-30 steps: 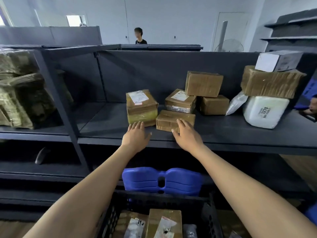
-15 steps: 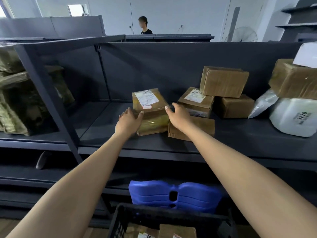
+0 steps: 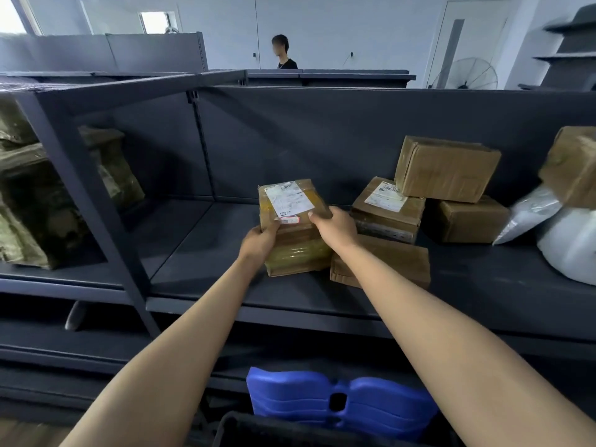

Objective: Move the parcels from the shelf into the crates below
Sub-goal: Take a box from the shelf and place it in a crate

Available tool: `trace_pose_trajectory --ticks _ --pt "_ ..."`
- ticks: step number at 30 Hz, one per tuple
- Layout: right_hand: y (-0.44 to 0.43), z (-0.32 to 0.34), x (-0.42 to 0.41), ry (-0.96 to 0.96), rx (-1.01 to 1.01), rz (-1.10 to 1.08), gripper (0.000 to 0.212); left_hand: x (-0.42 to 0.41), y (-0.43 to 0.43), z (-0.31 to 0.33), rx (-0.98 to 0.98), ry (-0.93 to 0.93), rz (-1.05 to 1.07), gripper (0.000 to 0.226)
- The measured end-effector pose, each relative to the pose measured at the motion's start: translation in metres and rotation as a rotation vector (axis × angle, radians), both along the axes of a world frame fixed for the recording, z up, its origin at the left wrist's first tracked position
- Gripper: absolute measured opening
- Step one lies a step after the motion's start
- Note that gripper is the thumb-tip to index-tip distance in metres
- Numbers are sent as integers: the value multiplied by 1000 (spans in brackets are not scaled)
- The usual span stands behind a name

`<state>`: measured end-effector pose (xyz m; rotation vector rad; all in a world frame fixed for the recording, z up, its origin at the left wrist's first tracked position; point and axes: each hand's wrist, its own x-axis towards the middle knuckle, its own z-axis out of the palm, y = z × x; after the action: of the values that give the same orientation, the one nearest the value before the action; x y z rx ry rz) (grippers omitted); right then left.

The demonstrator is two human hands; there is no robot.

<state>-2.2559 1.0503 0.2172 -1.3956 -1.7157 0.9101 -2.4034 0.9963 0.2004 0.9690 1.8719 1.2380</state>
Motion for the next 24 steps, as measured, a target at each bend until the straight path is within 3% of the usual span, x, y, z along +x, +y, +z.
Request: trace_pose_trajectory --ticks 4,9,16,19,24 --pt "-16 -4 7 110 33 44 34 5 -15 -1 81 -40 41 57" --pt "-63 -3 20 236 180 97 25 18 -57 2 194 -47 96 89" --pt "-152 -6 49 403 308 134 36 58 -144 1 506 -108 92 53" --pt "-194 -10 64 484 282 168 36 75 -181 -2 571 -136 118 56" --pt "-256 -20 88 519 234 163 53 99 -239 -13 675 -126 171 57"
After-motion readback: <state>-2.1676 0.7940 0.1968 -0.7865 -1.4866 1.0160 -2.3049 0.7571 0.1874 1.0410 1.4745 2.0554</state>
